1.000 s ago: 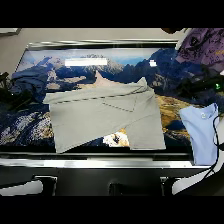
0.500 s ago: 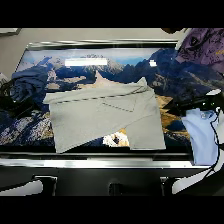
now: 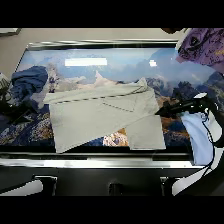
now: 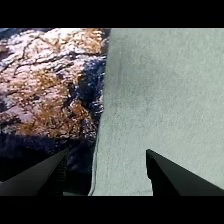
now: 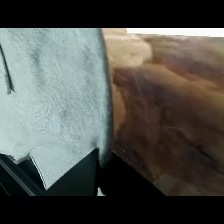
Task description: Fold the clothes and pants, and hang the long-sleeved shirts on hangers.
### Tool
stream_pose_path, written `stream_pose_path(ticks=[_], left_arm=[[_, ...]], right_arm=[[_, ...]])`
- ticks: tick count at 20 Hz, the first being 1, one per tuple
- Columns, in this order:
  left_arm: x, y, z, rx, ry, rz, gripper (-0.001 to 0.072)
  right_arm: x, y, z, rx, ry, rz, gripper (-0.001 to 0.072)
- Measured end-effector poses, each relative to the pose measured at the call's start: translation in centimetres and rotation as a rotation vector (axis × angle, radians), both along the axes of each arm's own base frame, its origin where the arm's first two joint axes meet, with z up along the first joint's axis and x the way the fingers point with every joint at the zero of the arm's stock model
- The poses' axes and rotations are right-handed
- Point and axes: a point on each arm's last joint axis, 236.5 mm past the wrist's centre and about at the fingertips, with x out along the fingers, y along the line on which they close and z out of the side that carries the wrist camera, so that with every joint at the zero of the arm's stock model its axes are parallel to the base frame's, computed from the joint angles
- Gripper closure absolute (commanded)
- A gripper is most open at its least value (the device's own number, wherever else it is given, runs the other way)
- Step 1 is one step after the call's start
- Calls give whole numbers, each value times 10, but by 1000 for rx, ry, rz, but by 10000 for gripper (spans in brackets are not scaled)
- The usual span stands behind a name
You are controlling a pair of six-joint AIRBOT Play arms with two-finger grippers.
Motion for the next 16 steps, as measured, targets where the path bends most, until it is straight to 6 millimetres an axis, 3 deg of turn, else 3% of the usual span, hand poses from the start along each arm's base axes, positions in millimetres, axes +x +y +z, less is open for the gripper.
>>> stream_pose_path(ticks=[3,8,12,16], left_arm=[[-36,-2,-20,-87,7,55,160],[-83,-43,-64,-279,18,92,169],[-108,-71,-87,-362,45,95,170],[-120,-91,-96,-396,64,52,178]], right_arm=[[-2,2,0,-3,1,12,682],[-4,0,3,-26,2,22,682],[-5,2,12,-23,0,22,682],[-5,2,19,-20,-2,18,682]])
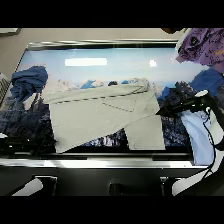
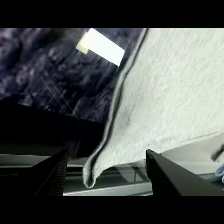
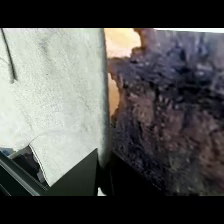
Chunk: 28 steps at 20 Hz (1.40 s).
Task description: Fold the clothes and pants, and hang the long-sleeved shirts on hangers.
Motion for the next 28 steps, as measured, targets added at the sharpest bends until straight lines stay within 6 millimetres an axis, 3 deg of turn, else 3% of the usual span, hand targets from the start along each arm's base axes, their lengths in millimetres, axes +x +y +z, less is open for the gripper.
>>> stream_pose_path(ticks=[3,5,14,16,18,21,24,28], left_arm=[[-6,-15,-2,-17,6,-52,188],[-9,-20,-4,-13,10,-85,341],[-27,-34,-9,-35,51,-133,342],[-35,-36,-13,-37,69,-142,567],[-38,-36,-16,-28,75,-143,685],[-37,-36,-18,-24,70,-133,680],[-35,-36,-18,-26,65,-123,518],[-33,-35,-19,-21,60,-120,519]], right_arm=[[0,0,4,-1,-5,-2,682],[1,0,7,-3,-9,-4,682],[2,-1,17,-16,-32,-4,682],[2,-2,20,-22,-36,-5,682],[2,-3,22,-31,-42,-2,682],[2,-5,27,-43,-53,0,682],[2,-6,31,-52,-64,-1,682],[2,-7,35,-60,-73,2,682]])
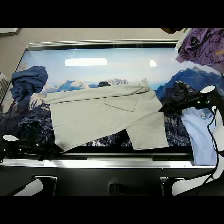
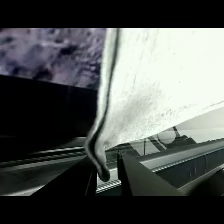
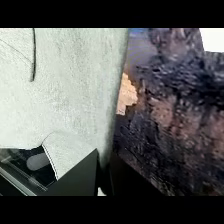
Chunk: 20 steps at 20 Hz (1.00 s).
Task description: Fold the clothes and pants, and hang the long-sleeved shirts on hangers.
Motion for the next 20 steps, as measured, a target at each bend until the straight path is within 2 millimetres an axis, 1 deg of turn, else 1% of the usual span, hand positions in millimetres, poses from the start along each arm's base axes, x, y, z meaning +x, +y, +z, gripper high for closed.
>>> stream_pose_path(ticks=[3,4,5,8,10,12,13,14,15,16,17,18,19,20], left_arm=[[1,1,-1,6,-4,3,533],[1,1,-1,8,-5,3,674],[2,4,-4,23,-8,2,686],[4,5,-4,26,-13,7,688],[8,8,-3,39,-27,12,688],[29,20,-1,87,-86,32,689],[44,30,4,125,-131,34,689],[62,37,15,150,-180,30,690],[83,41,32,159,-236,27,690],[110,48,55,182,-312,26,690],[137,57,80,216,-390,25,690],[168,68,115,262,-493,33,690],[196,79,155,309,-600,46,690],[222,90,202,362,-715,60,690]], right_arm=[[0,0,2,0,-2,2,682],[-1,0,2,0,-2,3,682],[-1,1,2,1,0,5,682],[-4,1,4,4,4,12,683],[-3,3,9,6,-7,12,683],[0,7,21,8,-39,13,684],[5,12,31,5,-74,13,684],[11,17,42,-2,-119,19,684],[20,23,57,-20,-177,28,684],[32,28,73,-43,-243,32,684],[45,33,94,-82,-318,36,684],[59,37,119,-123,-400,38,684],[74,40,149,-176,-497,39,684],[87,43,186,-230,-602,39,684]])
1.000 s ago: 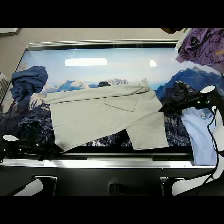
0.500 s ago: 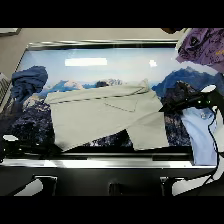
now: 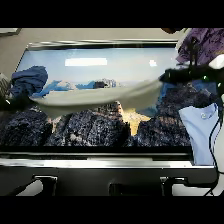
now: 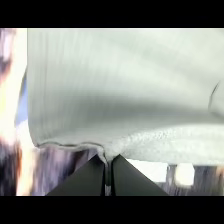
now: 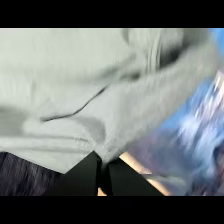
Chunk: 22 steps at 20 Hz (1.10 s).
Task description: Fold the clothes and pants, and hang the long-sleeved shirts on hangers.
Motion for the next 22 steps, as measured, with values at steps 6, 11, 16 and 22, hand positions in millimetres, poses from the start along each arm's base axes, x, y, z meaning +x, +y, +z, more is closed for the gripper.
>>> stream_pose_path(ticks=[6,11,16,22], left_arm=[[18,38,301,344,-621,146,690],[-86,44,417,502,-838,372,689],[-164,49,430,537,-852,538,689],[-123,66,359,521,-624,491,689]], right_arm=[[-31,1,260,-188,-655,-127,684],[-174,-21,399,-258,-1007,-265,684],[-264,-30,429,-245,-1083,-332,683],[-202,-29,366,-224,-847,-317,683]])
